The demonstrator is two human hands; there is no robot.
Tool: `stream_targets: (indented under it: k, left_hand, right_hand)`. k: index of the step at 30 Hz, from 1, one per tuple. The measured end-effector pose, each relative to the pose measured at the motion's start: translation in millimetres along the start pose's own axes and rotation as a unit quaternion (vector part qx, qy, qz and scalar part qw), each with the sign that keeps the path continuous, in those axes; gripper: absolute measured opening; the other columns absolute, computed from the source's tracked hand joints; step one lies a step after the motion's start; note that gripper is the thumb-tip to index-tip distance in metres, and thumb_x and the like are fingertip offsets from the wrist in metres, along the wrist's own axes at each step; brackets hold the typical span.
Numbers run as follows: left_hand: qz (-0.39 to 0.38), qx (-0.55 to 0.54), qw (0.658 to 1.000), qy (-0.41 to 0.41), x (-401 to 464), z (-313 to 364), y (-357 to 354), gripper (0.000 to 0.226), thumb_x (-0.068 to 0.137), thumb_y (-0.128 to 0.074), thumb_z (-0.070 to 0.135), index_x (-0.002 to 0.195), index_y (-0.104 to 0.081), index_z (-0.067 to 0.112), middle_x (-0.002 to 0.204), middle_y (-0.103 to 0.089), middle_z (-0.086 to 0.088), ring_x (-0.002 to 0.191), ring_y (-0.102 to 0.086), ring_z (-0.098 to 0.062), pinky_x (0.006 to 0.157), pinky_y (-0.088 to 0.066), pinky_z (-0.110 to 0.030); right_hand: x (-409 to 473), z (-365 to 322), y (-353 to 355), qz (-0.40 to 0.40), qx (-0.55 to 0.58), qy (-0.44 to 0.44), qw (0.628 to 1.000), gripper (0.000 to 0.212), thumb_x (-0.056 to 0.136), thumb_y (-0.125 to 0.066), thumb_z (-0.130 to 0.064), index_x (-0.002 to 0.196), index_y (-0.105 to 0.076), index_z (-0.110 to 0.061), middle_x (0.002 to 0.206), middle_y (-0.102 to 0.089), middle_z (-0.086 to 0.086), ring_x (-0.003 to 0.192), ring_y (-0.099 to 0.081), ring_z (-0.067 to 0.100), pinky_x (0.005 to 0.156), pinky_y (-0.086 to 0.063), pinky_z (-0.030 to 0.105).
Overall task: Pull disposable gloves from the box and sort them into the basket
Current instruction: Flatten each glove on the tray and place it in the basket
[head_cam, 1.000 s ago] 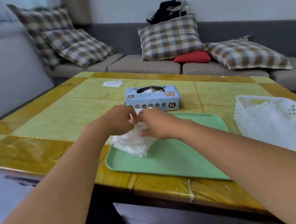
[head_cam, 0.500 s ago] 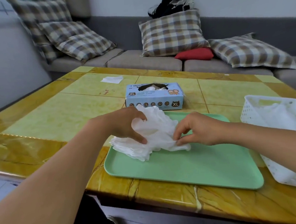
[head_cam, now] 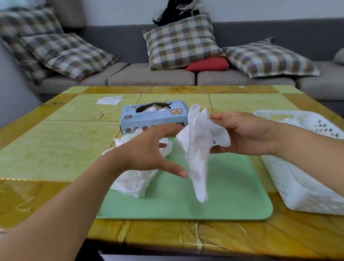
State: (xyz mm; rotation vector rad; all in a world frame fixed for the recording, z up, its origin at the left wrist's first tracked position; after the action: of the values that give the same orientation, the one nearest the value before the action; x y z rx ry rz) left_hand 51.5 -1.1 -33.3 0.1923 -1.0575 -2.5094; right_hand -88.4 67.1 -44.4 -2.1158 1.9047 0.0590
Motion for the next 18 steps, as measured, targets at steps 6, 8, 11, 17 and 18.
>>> stream_targets:
  k: [6,8,11,17,18]
  left_hand:
    - [0.151,-0.331,0.93,0.045,21,12,0,0.027,0.094,-0.065,0.029,0.107,-0.072,0.007,0.103,-0.078,-0.004,0.098,-0.074,-0.019,0.078,-0.058,-0.024]
    - [0.199,-0.339,0.916,0.076,23,2,-1,0.023,0.099,-0.061,0.025,0.101,-0.074,0.005,0.098,-0.078,-0.006,0.091,-0.074,-0.018,0.071,-0.059,-0.022]
    - [0.217,-0.322,0.918,0.083,24,-3,-3,0.027,0.103,-0.055,0.024,0.098,-0.075,0.006,0.098,-0.078,-0.007,0.087,-0.073,-0.017,0.074,-0.059,-0.026]
    - [0.231,-0.331,0.913,0.056,23,3,4,0.034,0.106,-0.042,0.017,0.1,-0.071,0.001,0.102,-0.074,-0.02,0.091,-0.071,-0.029,0.085,-0.059,-0.04]
    - [0.253,-0.323,0.91,0.063,22,1,8,0.034,0.105,-0.043,0.018,0.098,-0.07,0.001,0.099,-0.074,-0.019,0.088,-0.071,-0.028,0.082,-0.06,-0.041]
  right_hand:
    - [-5,3,17,0.083,0.04,-0.01,0.996,0.035,0.101,-0.046,-0.014,0.133,-0.058,-0.007,0.109,-0.067,0.005,0.092,-0.067,0.018,0.078,-0.058,0.034]
    - [-7,8,15,0.07,0.005,-0.035,0.997,0.031,0.101,-0.047,-0.023,0.126,-0.062,-0.012,0.105,-0.067,0.005,0.089,-0.067,0.018,0.082,-0.056,0.037]
    - [-10,14,9,0.038,-0.091,-0.07,0.993,0.068,0.095,-0.043,-0.062,0.131,-0.062,-0.007,0.118,-0.067,0.014,0.103,-0.063,0.026,0.097,-0.051,0.043]
    - [-14,-14,20,0.142,-0.117,0.118,0.976,0.032,0.08,-0.073,-0.024,0.108,-0.073,-0.009,0.11,-0.074,0.009,0.099,-0.069,0.021,0.091,-0.052,0.032]
    - [-16,-22,23,0.156,-0.094,0.152,0.971,0.029,0.077,-0.076,-0.02,0.103,-0.073,-0.006,0.104,-0.073,0.011,0.093,-0.068,0.021,0.086,-0.051,0.031]
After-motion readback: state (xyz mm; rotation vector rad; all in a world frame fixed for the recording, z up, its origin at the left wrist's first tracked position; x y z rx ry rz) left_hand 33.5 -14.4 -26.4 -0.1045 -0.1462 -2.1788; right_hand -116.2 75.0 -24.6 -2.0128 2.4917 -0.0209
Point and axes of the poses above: each hand's wrist, its own x-axis towards the middle knuckle, its own y-axis out of the back of the hand, z = x × y, the point moved 9 cm from there along x, towards the middle knuckle
